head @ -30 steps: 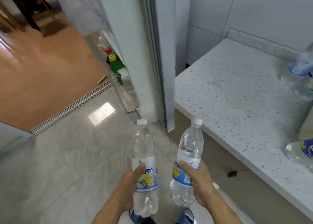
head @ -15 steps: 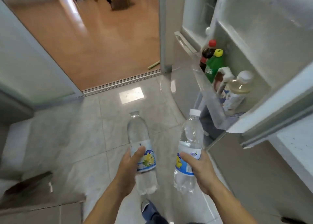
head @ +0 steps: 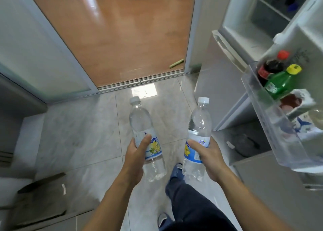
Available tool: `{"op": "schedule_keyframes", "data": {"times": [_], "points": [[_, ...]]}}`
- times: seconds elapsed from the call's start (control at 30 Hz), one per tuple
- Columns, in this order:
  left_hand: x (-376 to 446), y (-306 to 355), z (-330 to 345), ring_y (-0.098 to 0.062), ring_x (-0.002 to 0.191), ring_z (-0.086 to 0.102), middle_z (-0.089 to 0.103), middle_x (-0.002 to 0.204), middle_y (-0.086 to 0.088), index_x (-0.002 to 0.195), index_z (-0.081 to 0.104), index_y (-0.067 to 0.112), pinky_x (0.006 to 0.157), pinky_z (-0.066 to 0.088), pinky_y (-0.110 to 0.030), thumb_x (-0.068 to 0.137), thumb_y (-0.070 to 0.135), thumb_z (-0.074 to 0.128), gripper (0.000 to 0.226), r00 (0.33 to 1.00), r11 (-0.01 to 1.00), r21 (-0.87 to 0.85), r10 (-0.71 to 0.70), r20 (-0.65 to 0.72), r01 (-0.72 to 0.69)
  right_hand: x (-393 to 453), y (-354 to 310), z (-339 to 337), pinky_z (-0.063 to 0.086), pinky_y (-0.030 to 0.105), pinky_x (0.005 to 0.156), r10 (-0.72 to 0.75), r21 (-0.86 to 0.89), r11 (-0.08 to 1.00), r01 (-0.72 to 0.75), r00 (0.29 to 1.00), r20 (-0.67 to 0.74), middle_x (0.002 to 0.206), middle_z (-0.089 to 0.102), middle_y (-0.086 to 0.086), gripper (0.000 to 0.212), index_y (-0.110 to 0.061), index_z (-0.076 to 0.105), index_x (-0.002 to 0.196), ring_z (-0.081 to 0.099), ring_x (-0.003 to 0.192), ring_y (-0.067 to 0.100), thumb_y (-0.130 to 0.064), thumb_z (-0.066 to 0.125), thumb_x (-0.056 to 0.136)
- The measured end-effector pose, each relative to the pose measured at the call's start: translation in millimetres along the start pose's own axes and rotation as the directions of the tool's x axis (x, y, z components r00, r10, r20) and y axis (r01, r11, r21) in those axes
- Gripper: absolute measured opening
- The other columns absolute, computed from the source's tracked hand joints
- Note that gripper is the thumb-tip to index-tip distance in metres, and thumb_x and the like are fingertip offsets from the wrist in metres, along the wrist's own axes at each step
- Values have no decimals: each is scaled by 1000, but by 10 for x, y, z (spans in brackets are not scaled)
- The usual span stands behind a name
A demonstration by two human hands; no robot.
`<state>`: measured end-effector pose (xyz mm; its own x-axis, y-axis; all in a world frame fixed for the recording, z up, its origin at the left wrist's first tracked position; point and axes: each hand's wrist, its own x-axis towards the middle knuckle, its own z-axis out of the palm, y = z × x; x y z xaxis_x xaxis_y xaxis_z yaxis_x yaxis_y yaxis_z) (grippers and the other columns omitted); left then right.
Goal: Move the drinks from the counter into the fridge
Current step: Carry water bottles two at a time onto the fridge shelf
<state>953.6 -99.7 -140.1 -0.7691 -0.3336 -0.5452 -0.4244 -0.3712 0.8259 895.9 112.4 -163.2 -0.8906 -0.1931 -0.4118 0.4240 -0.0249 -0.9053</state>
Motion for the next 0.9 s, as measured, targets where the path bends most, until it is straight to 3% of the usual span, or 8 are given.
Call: {"op": "schedule_keyframes", "data": {"times": [0.2, 0.4, 0.53, 0.7, 0.9], "points": [[700, 533, 247, -23, 86, 76, 77, 97, -5, 120, 59, 18, 68, 61, -35, 63, 51, 71, 67, 998, 998, 18, 54, -19, -53, 875, -366, 201, 57, 23, 64, -21, 37, 999, 20, 999, 32, 94, 77, 1, 37, -42, 71, 95, 76, 83, 19, -48, 81, 60], [1378, 1120, 611, -22, 85, 76, 78, 96, -3, 118, 60, 18, 64, 61, -32, 65, 50, 70, 63, 997, 996, 47, 70, -16, -69, 1672, -887, 241, 57, 23, 64, -39, 84, 996, 34, 998, 55, 96, 77, 2, 37, -39, 72, 100, 76, 86, 20, -46, 80, 65], [1824, 1373, 887, -23, 90, 75, 77, 101, -3, 120, 58, 20, 73, 62, -37, 67, 52, 68, 63, 997, 993, 86, 77, 19, -78, 2131, -1144, 182, 58, 24, 65, -49, 105, 993, 46, 998, 25, 95, 77, 2, 35, -37, 72, 99, 76, 85, 21, -43, 80, 65], [2336, 1576, 1161, -22, 89, 75, 77, 99, -3, 122, 57, 16, 67, 61, -29, 69, 51, 67, 64, 994, 990, 119, 61, 94, -72, 2600, -1310, 97, 58, 27, 67, -33, 150, 988, 40, 998, -49, 99, 76, 6, 46, -28, 72, 107, 75, 87, 24, -42, 81, 64], [3075, 1869, 1401, -26, 92, 75, 75, 106, -12, 123, 58, 13, 70, 61, -33, 74, 44, 66, 59, 979, 988, 154, -15, 203, -17, 3169, -1453, 69, 61, 37, 74, -8, 158, 987, 37, 984, -178, 100, 75, 12, 54, -19, 70, 110, 74, 90, 30, -41, 81, 63]]}}
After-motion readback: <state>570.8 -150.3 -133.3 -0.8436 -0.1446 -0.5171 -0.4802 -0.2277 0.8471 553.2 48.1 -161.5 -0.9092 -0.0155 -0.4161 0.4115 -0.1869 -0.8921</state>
